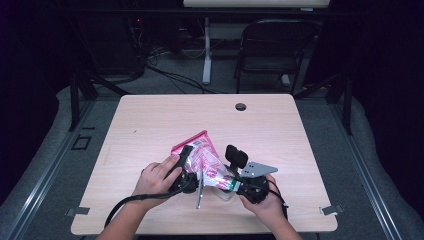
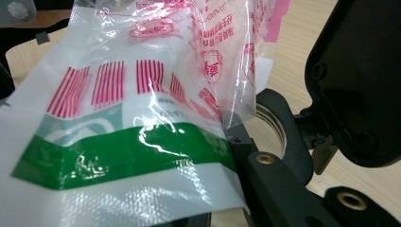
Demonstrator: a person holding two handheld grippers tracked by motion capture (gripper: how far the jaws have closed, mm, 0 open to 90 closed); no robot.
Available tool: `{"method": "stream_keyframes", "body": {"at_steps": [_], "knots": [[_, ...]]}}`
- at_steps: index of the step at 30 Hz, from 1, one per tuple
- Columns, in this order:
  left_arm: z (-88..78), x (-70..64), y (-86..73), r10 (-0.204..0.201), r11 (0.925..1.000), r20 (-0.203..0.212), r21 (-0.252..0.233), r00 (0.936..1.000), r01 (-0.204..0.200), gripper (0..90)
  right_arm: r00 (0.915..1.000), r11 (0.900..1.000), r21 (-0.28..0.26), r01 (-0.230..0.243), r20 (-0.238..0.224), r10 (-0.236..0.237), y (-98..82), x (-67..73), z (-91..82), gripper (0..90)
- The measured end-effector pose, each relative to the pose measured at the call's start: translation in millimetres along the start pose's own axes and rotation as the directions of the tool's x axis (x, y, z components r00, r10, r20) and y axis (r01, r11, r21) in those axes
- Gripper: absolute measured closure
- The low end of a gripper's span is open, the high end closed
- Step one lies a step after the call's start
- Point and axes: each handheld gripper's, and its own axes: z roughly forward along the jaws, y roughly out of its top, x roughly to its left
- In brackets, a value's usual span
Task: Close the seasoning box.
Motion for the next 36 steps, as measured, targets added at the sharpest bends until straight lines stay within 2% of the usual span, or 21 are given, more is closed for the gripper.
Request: {"method": "stream_keyframes", "body": {"at_steps": [6,11,13,19,22,36], "knots": [[-1.9,1.7,1.9,0.026,0.9996,-0.014,0.007,0.9996,-0.026,66.3,1.0,1.0,0.0,0.001,-0.005,-0.001,0.0,0.6,0.0,90.0],[-2.9,2.2,2.6,0.019,0.9997,-0.001,0.015,0.9998,-0.019,66.5,1.0,1.0,0.0,0.003,-0.006,-0.003,-0.1,0.9,-0.1,90.0],[-3.6,3.2,3.3,0.03,0.9995,-0.014,0.011,0.9995,-0.029,66.5,1.0,1.0,0.0,0.004,-0.007,-0.004,-0.1,0.9,-0.2,90.0],[-5.1,3.7,4.4,0.02,0.9997,-0.016,0.01,0.9997,-0.02,66.7,1.0,1.0,-0.006,0.002,-0.007,-0.002,-0.6,0.7,-0.7,90.0],[-5.8,4.4,4.8,0.03,0.9995,-0.035,0.004,0.9989,-0.03,66.8,1.0,1.0,-0.003,0.003,-0.009,-0.003,-0.7,1.1,-0.4,90.0],[-6.4,4.9,6.8,0.031,0.9995,-0.04,-0.001,0.9987,-0.031,67.5,1.0,1.0,0.004,0.004,-0.003,-0.004,-1.1,1.7,0.7,90.0]]}}
